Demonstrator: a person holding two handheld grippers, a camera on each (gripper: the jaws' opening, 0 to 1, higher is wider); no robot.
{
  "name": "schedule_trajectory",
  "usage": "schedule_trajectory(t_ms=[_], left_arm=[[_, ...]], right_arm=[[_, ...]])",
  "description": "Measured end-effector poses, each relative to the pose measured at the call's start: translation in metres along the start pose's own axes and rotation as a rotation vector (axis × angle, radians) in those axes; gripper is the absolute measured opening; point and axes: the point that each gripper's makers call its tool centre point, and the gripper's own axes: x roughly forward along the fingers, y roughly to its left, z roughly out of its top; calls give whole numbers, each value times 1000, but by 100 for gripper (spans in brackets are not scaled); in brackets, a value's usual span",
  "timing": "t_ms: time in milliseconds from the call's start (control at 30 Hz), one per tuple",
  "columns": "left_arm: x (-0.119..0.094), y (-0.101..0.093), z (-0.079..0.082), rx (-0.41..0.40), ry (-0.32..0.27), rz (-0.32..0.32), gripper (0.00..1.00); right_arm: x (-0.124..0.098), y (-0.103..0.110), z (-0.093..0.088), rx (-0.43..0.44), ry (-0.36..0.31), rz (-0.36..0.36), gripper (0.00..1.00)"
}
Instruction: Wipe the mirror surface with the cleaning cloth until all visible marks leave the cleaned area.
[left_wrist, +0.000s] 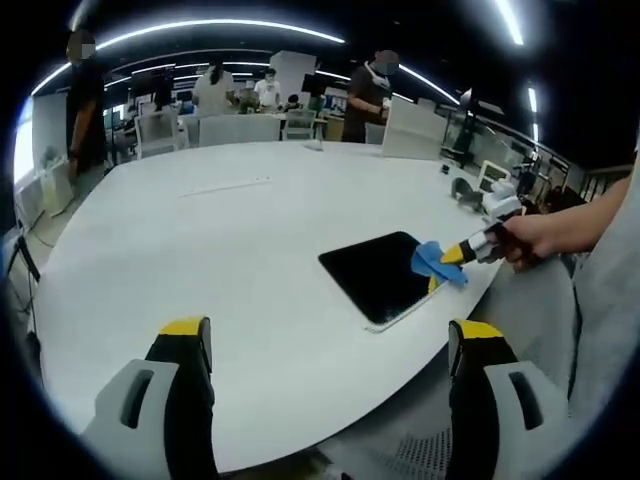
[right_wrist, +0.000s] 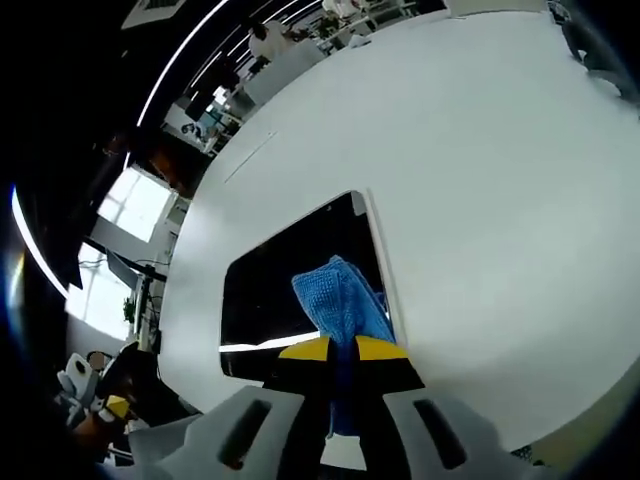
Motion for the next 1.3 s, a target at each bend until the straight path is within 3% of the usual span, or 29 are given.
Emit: schedule_trajectory(t_ms=[933,1300], left_arm=[[-1,2,-6,-7,7,-6,98],[1,4,-4,4,9,-20,98]], right_arm=[[11,16,-4,17,7,14,2],[20,35,-10,-7,14,23,2]])
